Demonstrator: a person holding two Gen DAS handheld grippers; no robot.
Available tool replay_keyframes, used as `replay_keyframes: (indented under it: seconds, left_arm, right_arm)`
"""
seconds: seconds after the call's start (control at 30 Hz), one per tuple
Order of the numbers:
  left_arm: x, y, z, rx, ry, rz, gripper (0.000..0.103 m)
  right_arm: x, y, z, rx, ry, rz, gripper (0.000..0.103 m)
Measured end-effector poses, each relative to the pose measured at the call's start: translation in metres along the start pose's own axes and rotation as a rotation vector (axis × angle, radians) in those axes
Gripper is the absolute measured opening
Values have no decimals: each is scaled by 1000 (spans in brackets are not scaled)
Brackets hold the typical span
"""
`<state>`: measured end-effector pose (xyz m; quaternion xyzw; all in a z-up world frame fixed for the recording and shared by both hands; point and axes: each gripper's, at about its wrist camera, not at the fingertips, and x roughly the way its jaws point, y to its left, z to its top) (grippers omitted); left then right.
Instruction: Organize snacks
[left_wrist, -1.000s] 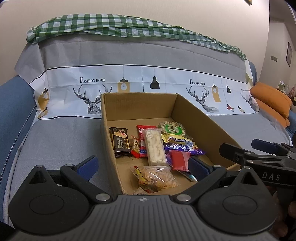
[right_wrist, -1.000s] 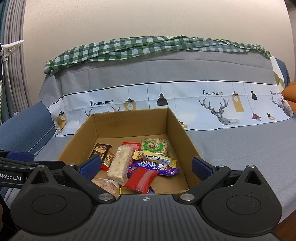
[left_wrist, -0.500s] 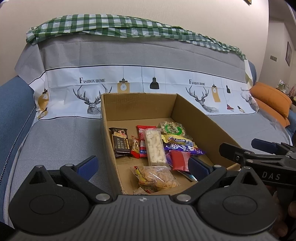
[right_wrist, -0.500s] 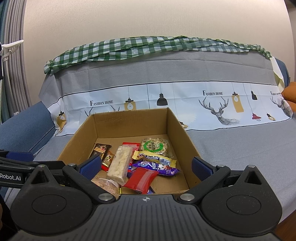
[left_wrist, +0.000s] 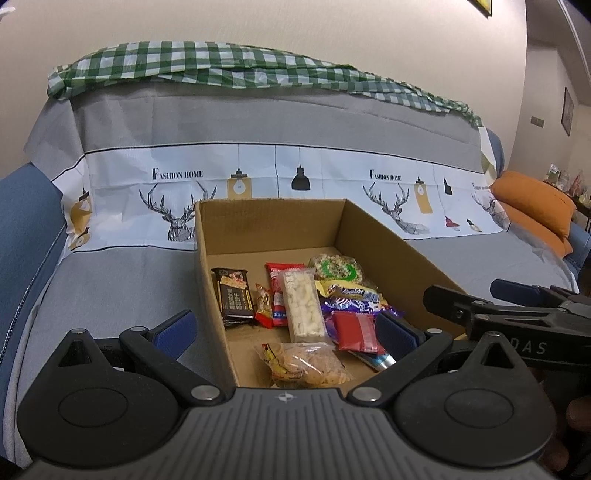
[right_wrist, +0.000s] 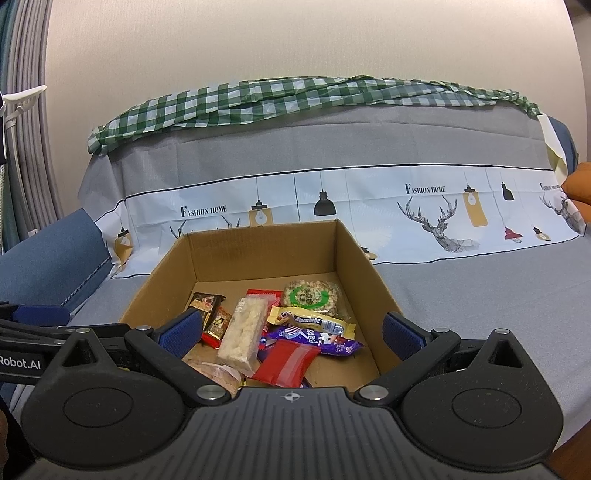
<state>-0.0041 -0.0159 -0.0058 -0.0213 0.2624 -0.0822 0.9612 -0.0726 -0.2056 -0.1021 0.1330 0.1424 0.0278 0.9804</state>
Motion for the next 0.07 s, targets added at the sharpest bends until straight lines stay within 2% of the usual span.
replay_keyframes:
  seconds: [0.07]
  left_arm:
    - [0,0,0,-4,3,-6,103]
  right_arm:
    - [2,2,0,2,0,0,102]
